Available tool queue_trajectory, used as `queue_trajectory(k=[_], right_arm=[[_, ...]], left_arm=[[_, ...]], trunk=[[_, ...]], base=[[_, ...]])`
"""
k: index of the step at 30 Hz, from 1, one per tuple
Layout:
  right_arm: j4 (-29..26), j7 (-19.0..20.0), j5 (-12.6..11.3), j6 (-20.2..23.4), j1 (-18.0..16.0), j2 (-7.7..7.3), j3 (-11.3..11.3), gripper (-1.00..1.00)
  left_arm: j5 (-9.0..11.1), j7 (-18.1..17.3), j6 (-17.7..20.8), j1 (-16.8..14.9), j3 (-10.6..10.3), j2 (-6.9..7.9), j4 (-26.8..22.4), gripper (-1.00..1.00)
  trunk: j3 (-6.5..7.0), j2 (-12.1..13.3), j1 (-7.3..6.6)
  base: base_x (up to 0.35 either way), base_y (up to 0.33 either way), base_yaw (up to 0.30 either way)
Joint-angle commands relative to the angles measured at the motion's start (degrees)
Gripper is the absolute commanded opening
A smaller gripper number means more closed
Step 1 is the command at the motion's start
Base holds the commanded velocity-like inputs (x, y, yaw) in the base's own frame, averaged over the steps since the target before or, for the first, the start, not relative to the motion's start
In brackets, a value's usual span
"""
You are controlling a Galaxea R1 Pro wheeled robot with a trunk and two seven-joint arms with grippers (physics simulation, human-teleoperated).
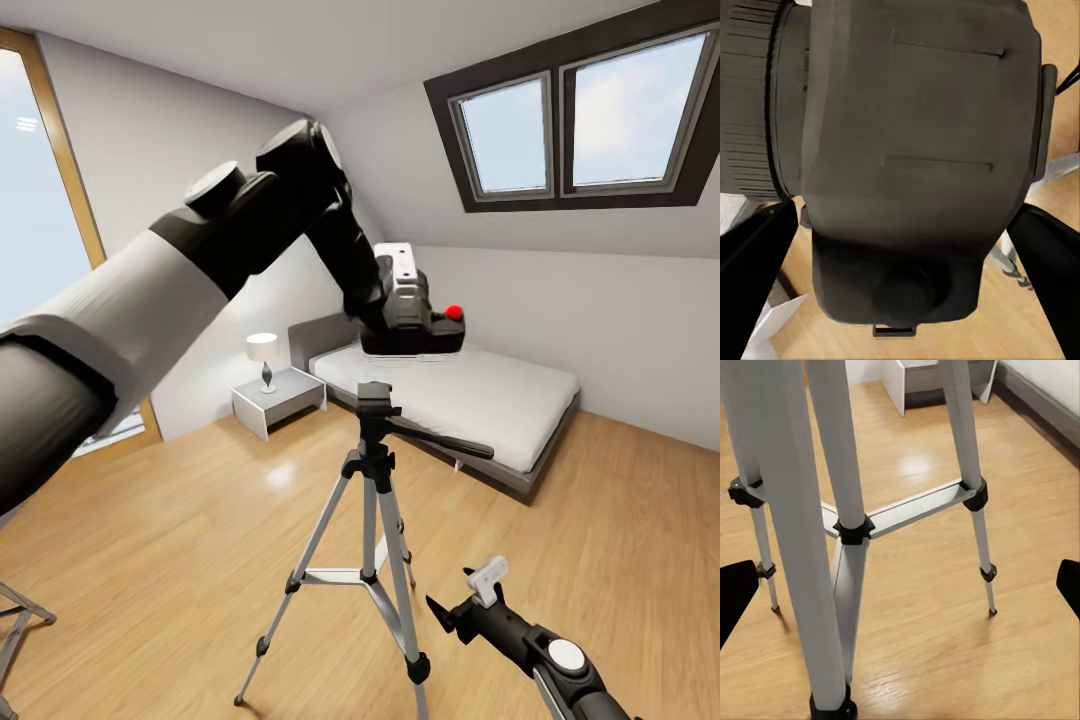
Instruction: Attach the digital camera to the camera tripod in the bedroom.
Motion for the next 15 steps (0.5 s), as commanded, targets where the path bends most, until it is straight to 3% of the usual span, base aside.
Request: queue_trajectory(k=[1, 9, 15], right_arm=[[-0.1, 0.2, 0.3, 0.2, 0.0, -0.03, 0.0, 1.0], [-0.1, 0.5, 0.3, 0.2, 0.1, -0.04, 0.0, 1.0], [-0.1, 0.5, 0.3, 0.1, 0.1, -0.04, 0.0, 1.0]], left_arm=[[-0.5, -0.5, 0.6, -0.4, 0.4, -0.07, -0.4, -1.0], [-0.6, 0.0, 1.1, -2.6, 3.0, -0.33, -2.0, -1.0], [-0.6, 1.9, 1.1, -2.5, 4.9, -0.33, -2.0, -1.0]], trunk=[[-0.05, -0.1, 0.03], [-0.05, -0.1, 0.03], [-0.05, -0.1, 0.03]], base=[[0.0, 0.0, 0.0], [0.0, 0.014, 0.0], [0.0, 0.192, 0.0]])
